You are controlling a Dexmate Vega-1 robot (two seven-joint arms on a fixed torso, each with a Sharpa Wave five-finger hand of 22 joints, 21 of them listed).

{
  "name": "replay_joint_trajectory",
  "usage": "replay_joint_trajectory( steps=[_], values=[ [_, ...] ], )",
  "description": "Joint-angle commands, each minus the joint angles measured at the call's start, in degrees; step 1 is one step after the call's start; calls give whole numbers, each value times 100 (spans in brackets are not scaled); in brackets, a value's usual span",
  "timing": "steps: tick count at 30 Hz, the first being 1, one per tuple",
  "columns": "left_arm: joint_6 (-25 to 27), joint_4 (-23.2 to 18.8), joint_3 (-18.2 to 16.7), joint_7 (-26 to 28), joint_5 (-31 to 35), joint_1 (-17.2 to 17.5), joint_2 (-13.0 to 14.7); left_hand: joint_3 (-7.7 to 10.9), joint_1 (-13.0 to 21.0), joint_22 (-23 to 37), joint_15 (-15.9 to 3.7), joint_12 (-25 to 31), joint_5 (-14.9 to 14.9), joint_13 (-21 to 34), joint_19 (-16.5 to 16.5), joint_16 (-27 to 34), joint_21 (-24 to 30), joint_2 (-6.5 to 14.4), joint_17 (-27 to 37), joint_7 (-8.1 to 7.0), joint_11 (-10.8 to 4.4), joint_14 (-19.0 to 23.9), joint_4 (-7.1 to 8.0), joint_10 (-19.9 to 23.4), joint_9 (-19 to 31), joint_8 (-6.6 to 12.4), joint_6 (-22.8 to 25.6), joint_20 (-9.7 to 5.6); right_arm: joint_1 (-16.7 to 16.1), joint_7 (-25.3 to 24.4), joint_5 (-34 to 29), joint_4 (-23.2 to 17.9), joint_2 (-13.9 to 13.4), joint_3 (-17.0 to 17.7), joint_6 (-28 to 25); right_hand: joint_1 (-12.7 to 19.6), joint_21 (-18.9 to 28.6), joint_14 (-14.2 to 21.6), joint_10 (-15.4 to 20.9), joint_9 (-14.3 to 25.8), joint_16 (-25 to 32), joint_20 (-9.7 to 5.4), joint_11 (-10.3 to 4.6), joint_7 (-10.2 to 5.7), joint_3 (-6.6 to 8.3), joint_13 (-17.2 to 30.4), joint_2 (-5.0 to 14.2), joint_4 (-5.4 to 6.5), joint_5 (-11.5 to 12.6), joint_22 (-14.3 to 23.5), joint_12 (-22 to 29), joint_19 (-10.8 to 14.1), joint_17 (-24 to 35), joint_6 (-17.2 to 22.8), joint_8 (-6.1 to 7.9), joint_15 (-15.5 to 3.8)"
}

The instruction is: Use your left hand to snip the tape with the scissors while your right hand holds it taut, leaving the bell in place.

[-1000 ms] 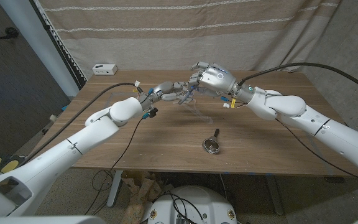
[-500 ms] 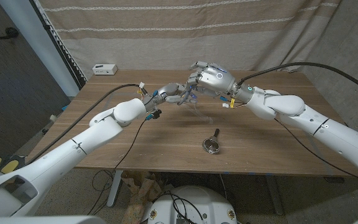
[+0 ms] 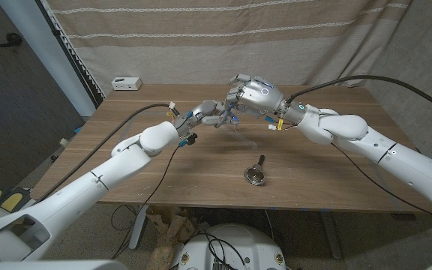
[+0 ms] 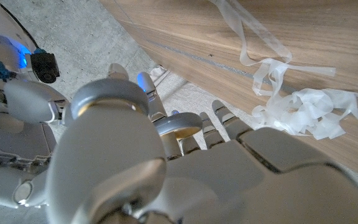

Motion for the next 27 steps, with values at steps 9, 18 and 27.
replay_joint_trajectory(
  steps=[9,18,27],
  values=[
    [-394,10,-185,622,-40,386,-205,271,320,35,-635,98,29,50,113,54,46,116,21,89,-7,189,-50,258,317,454,597,-15,-36,103,-1,-78,-31,32,-92,325,82,23,-10,18,22,-892,-22,-3,22,36,372,48,18,8,73,-59,17,-13,12,-629],
    [-695,132,-298,767,-285,571,-365,391,403,43,-631,114,60,74,146,69,59,200,34,271,-7,276,-23,355,542,644,639,-15,-41,132,-2,-74,-21,26,-98,323,118,36,-20,16,16,-891,-30,-5,20,49,373,49,21,7,98,-70,13,-5,16,-629],
    [-732,154,-382,813,-539,697,-424,455,403,49,-603,103,73,93,146,51,60,256,41,346,-4,261,9,369,727,754,560,10,-51,113,4,-72,-27,27,-91,323,158,58,-29,14,11,-886,-42,-5,17,66,372,46,30,5,129,-68,6,-12,13,-629]
  ],
)
